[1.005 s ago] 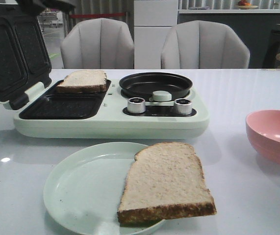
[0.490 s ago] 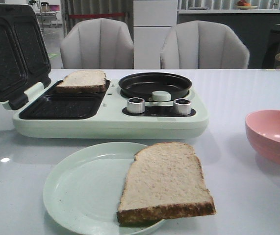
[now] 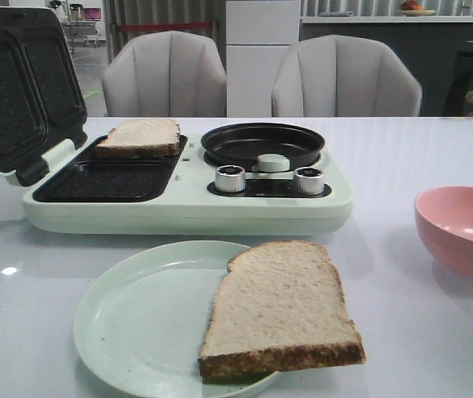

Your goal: Make breakfast with bread and shrimp

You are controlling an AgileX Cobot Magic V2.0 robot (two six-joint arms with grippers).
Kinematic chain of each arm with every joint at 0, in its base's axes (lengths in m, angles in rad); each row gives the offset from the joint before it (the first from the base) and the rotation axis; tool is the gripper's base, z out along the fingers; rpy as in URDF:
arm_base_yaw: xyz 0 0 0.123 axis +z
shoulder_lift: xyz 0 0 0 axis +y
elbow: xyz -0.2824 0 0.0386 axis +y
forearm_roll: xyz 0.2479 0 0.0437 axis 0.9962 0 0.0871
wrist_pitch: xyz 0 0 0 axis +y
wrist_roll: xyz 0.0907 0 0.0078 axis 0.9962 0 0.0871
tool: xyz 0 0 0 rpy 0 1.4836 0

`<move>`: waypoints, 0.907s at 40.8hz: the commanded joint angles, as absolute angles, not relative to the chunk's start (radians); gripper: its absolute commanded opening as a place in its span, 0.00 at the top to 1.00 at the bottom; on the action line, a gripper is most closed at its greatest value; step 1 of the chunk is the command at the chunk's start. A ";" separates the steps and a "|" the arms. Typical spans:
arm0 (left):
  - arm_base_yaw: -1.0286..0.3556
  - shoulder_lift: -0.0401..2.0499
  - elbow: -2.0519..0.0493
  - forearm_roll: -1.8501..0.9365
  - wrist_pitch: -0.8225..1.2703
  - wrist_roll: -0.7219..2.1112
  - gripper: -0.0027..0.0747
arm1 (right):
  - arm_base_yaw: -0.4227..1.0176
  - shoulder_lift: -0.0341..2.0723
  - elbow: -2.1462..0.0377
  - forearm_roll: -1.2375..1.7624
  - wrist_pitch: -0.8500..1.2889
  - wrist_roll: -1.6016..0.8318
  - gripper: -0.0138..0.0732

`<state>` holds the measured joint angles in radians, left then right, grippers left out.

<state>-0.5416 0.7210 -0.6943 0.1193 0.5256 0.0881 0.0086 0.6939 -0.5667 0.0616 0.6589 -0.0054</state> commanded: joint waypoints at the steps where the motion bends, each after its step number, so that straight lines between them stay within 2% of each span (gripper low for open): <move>1: -0.542 0.633 -0.707 0.049 0.529 0.093 0.28 | 0.002 0.697 -0.595 0.064 0.585 -0.014 0.18; 14: -0.542 0.413 -0.646 -0.099 0.552 0.093 0.28 | 0.002 0.697 -0.595 0.064 0.585 -0.014 0.18; 37: -0.542 0.404 -0.642 -0.099 0.547 0.093 0.28 | 0.002 0.697 -0.602 0.095 0.499 -0.014 0.18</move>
<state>-0.5416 0.3986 -0.6135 -0.0863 0.6277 0.0940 0.0086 0.6939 -0.5667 0.0661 0.5822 -0.0071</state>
